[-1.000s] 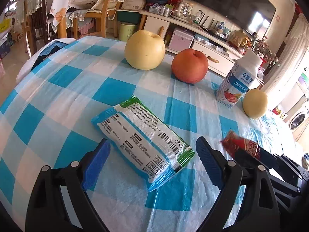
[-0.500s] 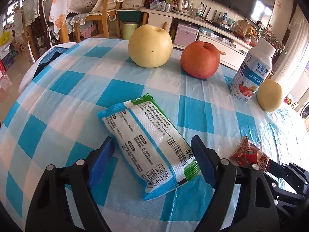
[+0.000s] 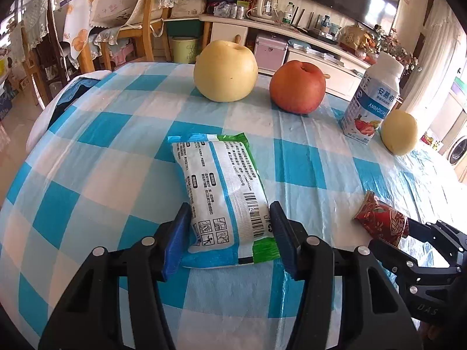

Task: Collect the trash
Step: 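Grasp the green-and-white packet with the left tool while the right tool holds the red wrapper, then lift both packets and carry them over the pink bucket with both tools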

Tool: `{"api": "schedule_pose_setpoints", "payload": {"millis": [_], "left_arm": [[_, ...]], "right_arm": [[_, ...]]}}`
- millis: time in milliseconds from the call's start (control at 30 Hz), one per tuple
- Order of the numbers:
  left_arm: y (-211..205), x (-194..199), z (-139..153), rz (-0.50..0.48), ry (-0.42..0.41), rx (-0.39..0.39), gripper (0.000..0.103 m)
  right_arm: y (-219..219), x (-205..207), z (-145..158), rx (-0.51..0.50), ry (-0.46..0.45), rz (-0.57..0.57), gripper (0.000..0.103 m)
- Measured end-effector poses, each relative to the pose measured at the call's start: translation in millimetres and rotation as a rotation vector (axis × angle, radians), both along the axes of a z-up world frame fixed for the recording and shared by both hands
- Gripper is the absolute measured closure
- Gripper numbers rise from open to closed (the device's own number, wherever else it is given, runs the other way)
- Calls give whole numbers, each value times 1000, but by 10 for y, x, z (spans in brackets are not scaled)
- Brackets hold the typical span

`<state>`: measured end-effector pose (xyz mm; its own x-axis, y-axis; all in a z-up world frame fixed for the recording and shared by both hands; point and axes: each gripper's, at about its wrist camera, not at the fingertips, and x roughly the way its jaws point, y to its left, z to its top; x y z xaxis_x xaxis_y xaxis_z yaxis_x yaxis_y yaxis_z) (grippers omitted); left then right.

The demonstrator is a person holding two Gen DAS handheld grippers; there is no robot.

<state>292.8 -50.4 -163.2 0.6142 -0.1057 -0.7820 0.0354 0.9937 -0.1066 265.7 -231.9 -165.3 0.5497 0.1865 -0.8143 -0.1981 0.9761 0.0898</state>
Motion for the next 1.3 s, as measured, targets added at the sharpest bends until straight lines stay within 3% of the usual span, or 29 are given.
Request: {"api": "schedule_pose_setpoints", "payload": {"millis": [133, 300, 533, 867, 1300], "left_arm": [[-20, -31, 16, -22, -9, 4, 54], [17, -106, 32, -31, -9, -18, 56], [165, -320, 68, -39, -15, -51, 57], [483, -698, 270, -28, -63, -68, 57], [971, -1175, 509, 50, -129, -68, 57]], "right_arm": [[-30, 19, -7, -5, -5, -15, 38], [-51, 43, 11, -13, -5, -22, 59], [-83, 30, 91, -16, -14, -40, 66], [32, -103, 393, -9, -79, -22, 69], [508, -406, 798, -17, -162, 66, 70]]}}
